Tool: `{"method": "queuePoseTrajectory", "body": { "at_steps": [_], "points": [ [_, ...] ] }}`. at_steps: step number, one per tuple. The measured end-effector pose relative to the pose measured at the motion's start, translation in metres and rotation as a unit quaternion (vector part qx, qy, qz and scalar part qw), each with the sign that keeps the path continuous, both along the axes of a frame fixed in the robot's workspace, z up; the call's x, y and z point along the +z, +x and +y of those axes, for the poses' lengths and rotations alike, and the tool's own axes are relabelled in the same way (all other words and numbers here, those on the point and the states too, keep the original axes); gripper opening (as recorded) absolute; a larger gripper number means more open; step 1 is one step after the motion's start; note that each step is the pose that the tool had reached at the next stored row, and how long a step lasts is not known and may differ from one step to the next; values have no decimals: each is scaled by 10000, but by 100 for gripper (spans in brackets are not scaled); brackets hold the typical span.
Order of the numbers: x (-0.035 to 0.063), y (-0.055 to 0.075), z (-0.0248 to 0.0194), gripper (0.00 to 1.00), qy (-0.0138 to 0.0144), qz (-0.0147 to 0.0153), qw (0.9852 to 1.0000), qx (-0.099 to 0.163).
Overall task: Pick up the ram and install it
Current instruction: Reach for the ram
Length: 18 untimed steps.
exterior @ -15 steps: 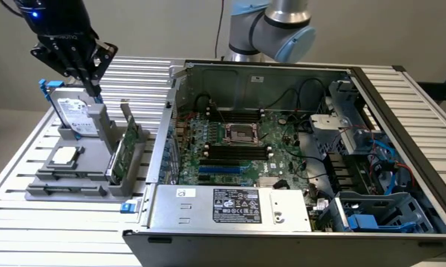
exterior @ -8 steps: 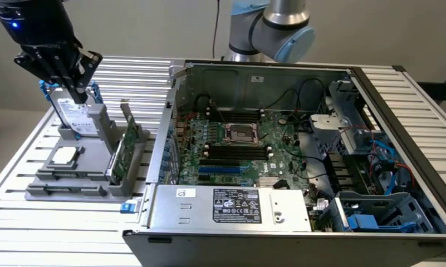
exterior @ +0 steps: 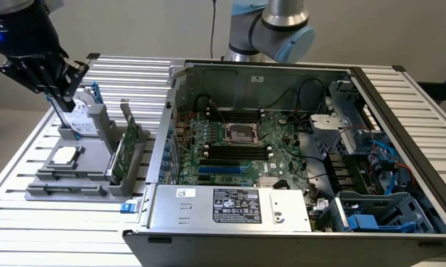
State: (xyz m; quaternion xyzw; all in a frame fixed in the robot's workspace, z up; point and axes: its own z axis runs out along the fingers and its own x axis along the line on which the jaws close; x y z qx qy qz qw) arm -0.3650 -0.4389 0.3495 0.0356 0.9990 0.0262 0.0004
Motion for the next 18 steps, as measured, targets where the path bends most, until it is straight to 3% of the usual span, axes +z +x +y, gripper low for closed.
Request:
{"method": "queuePoseTrajectory", "body": {
  "at_steps": [9,14,18],
  "points": [
    [-120,-66,-192,11,0,125,9999,1],
    [-188,-90,-285,11,9,136,9999,41],
    [-228,-95,-335,11,28,135,9998,169]
  ]
}}
